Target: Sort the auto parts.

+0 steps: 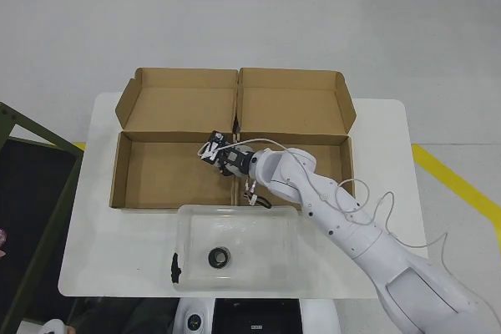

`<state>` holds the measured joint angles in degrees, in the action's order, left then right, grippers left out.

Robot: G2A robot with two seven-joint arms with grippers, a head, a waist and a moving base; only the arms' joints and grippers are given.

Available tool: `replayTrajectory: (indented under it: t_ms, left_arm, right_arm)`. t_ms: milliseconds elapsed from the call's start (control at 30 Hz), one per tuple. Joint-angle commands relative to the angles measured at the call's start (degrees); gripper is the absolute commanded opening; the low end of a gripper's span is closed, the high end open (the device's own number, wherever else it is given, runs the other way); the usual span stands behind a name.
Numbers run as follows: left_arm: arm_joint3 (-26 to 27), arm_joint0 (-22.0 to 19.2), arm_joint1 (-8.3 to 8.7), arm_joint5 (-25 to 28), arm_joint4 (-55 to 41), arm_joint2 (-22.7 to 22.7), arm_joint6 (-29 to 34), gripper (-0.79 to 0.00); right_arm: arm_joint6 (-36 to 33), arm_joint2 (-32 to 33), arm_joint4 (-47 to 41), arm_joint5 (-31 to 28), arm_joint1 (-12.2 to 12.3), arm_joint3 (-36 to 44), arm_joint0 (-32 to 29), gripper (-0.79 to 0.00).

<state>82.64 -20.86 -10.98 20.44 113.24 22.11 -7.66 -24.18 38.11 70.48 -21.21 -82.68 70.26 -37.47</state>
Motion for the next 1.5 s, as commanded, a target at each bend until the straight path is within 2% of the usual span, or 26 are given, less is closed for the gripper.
replayTrajectory:
  t_ms: [0,333,600,867,1100,1200,1233,1367,1467]
  left_arm:
    - [0.00,0.00,0.00,0.00,0.00,0.00,0.00,0.000]
    - [0.00,0.00,0.00,0.00,0.00,0.00,0.00,0.000]
    - [0.00,0.00,0.00,0.00,0.00,0.00,0.00,0.000]
    - [0.00,0.00,0.00,0.00,0.00,0.00,0.00,0.000]
    - [0.00,0.00,0.00,0.00,0.00,0.00,0.00,0.000]
    - [0.00,0.00,0.00,0.00,0.00,0.00,0.00,0.000]
    - [0.00,0.00,0.00,0.00,0.00,0.00,0.00,0.000]
    - [0.00,0.00,0.00,0.00,0.00,0.00,0.00,0.000]
    - [0.00,0.00,0.00,0.00,0.00,0.00,0.00,0.000]
  right_arm:
    - [0.04,-0.04,0.49,0.26,-0.21,-0.26,0.22,-0.785]
    - [-0.20,-1.94,1.76,1.99,-2.16,-1.60,1.42,-0.785]
    - [-3.95,-3.72,2.72,3.49,-4.15,-4.92,3.60,-0.785]
    - [-4.74,-4.10,2.95,3.76,-5.49,-7.05,4.26,-0.785]
    - [-6.39,-4.73,4.27,4.27,-6.63,-8.07,4.86,-0.613]
    - [-6.61,-4.81,4.72,4.20,-7.06,-8.68,5.15,-0.582]
    - [-6.77,-4.84,4.97,4.21,-7.19,-8.86,5.24,-0.539]
    - [-7.36,-4.85,5.68,4.21,-7.66,-9.21,5.39,-0.462]
    - [-7.76,-4.71,6.11,4.22,-7.95,-9.48,5.42,-0.437]
